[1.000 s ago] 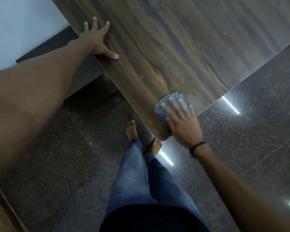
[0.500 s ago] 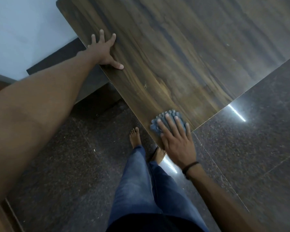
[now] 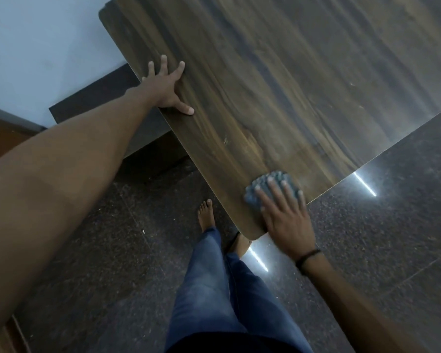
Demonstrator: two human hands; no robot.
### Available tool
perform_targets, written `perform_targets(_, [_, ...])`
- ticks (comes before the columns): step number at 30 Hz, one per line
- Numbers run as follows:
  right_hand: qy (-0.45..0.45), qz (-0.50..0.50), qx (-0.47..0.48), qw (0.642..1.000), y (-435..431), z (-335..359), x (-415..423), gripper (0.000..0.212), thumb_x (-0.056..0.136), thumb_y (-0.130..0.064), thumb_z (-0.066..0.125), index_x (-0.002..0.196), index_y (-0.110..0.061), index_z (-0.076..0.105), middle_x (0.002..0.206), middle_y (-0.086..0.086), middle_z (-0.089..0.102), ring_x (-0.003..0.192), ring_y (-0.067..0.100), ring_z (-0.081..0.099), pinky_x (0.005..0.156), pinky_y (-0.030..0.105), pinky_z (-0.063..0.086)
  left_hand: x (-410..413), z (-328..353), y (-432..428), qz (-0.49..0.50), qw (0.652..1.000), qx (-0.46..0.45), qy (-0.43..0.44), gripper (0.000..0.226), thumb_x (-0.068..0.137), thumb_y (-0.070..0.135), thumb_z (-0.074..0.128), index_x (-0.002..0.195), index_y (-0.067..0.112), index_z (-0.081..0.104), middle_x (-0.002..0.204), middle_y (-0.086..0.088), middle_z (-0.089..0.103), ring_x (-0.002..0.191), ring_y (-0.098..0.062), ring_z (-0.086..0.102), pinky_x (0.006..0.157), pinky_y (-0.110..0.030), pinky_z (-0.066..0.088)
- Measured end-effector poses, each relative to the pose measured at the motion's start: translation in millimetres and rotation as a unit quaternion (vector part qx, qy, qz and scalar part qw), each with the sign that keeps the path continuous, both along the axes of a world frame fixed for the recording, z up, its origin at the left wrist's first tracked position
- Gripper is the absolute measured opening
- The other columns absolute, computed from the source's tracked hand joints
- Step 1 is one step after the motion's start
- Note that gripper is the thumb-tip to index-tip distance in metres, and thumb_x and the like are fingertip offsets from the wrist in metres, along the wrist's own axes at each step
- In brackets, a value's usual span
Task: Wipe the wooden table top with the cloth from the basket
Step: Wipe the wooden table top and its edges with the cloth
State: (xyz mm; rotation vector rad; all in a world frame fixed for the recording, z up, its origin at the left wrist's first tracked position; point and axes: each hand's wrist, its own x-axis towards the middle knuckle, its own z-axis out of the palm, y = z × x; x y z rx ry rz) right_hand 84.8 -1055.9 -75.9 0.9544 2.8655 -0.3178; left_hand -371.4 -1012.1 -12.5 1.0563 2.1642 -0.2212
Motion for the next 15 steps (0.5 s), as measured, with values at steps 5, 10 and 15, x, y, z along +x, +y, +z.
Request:
perform_targets(5, [0.037,-0.198,-0.009,0.979,63,7,-81,0.053,0.107,-0.041,0.028,0.159,-0.033,0.023,0.168,0.002,0.018,0.155,0.028,0.011,0.121,0.060,0.017,1,0,0,0.004,1.000,0.005,-0.002,0.132,0.067,0.061,0.081,0.156,0.041,-0.015,0.162,-0.004,-0.031,0.148,-0.040,-0.023,0.117,-0.065,0.002])
perform_targets(10, [0.013,0.073,-0.025,0.997,11,2,-64,0.054,0.107,-0.046,0.024,0.160,-0.036,0.018,0.168,-0.001,0.014,0.155,0.028,0.007,0.122,0.059,0.018,1,-3,-2,0.001,1.000,0.013,0.000,0.133,0.065,0.063,0.081,0.155,0.042,-0.015,0.162,-0.005,-0.031,0.148,-0.040,-0.023,0.117,-0.065,0.001])
perform_targets(15, [0.003,0.030,-0.040,0.999,73,8,-50,0.054,0.107,-0.046,0.024,0.160,-0.037,0.016,0.168,-0.003,0.013,0.155,0.027,0.008,0.121,0.060,0.019,-3,-6,-1,-0.004,1.000,0.020,0.001,0.133,0.067,0.063,0.080,0.156,0.040,-0.016,0.162,-0.006,-0.031,0.147,-0.041,-0.024,0.118,-0.065,0.000])
